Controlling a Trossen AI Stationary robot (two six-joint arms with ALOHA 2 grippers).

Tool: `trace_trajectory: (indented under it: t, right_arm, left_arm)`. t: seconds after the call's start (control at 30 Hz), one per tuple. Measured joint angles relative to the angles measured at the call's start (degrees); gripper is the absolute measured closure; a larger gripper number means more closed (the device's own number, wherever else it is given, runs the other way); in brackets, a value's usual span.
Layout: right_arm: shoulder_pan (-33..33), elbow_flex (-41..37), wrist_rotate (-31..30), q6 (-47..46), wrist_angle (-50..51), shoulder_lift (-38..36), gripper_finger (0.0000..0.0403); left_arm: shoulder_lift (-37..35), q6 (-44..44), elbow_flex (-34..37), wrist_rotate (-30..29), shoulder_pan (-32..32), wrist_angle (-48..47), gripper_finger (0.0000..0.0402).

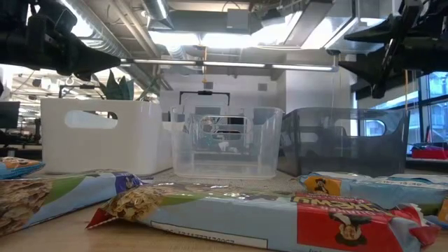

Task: Pick and place Granola Bars by type
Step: Put the left purple granola bar into the white bin

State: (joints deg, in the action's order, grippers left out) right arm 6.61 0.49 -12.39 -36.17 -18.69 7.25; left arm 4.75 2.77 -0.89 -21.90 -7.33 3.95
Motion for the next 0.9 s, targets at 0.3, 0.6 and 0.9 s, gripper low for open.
trace_trajectory:
  t: [0.3, 0.6, 0.9]
  right_arm:
    - [0.0, 0.0, -1.8, -1.1, 0.1, 0.0, 0.0136]
    - [0.0, 0.0, -3.1, -1.1, 0.1, 0.0, 0.0136]
    - [0.0, 0.0, -4.5, -1.2, 0.3, 0.0, 0.0136]
  left_arm:
    - [0.0, -1.0, 0.0, 2.5, 0.0, 0.6, 0.0398]
    - [0.0, -4.1, 0.0, 6.7, 0.0, 0.6, 0.0398]
    - [0.0, -4.1, 0.0, 6.6, 0.0, 0.9, 0.0392]
